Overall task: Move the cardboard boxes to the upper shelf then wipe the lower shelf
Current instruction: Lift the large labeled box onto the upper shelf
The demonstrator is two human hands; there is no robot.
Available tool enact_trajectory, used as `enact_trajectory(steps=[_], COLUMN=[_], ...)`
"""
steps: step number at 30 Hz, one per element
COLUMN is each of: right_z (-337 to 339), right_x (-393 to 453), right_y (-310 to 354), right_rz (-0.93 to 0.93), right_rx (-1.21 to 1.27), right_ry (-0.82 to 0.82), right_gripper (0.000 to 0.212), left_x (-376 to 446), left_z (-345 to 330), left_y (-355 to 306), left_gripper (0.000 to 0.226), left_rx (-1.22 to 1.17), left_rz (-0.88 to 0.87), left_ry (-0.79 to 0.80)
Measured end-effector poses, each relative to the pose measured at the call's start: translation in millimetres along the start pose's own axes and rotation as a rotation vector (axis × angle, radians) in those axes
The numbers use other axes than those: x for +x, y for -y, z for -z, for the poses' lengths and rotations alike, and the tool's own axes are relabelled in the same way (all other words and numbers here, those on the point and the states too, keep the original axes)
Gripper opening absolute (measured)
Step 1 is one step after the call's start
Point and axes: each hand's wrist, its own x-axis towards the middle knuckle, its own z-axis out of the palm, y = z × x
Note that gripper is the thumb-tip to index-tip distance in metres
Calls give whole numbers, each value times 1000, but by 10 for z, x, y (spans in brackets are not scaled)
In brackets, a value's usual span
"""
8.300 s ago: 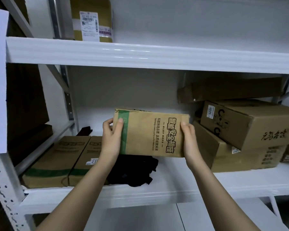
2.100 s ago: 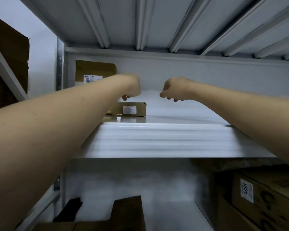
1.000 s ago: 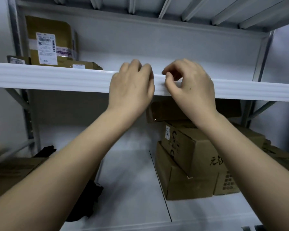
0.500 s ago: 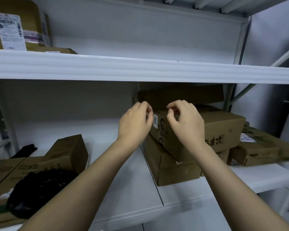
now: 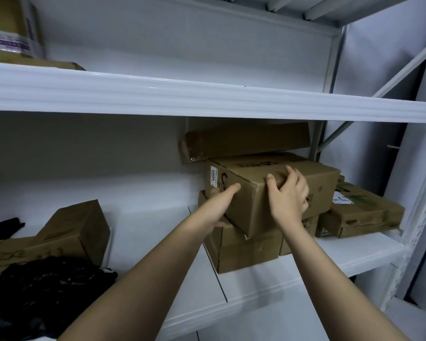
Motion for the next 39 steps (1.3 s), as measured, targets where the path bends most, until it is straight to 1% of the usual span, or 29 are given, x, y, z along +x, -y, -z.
enact_trajectory(steps=[2,5,9,11,13,16,19,23,27,30,34,39], right_z=[-20,-35,-48,-52,-46,-10,15,1,6,59,174,298], right_x=[17,73,133,144,154,172,174,135,66,22,-50,-182], right_y=[-2,-37,-120,-156,-184,-220,-243,-229,-235,-261,-332,-409], right_rz=[-120,-338,-654,-754,-811,-860,-877,-892,-881,-869,-867,-856], right_rx=[76,255,496,595,676,755,848,853,853,913,958,1007], right_ry=[1,18,83,110,146,162,187,128,73,61,93,98], right_gripper=[70,89,113,122,127,125,117,106,105,95,95,90], left_x=[12,35,55,70,80,82,79,73,40,4,-37,-67], left_z=[-50,-113,-148,-149,-151,-172,-187,-184,-194,-210,-207,-193], left_y=[19,17,8,14,23,27,21,24,41,59,88,112], left_gripper=[73,81,93,99,101,102,97,89,95,99,106,109], left_rx=[-53,-106,-171,-222,-270,-298,-303,-316,-304,-298,-305,-322], left_rz=[43,110,193,245,296,324,318,309,305,297,269,244], left_ry=[44,99,138,165,198,224,223,221,228,210,179,198])
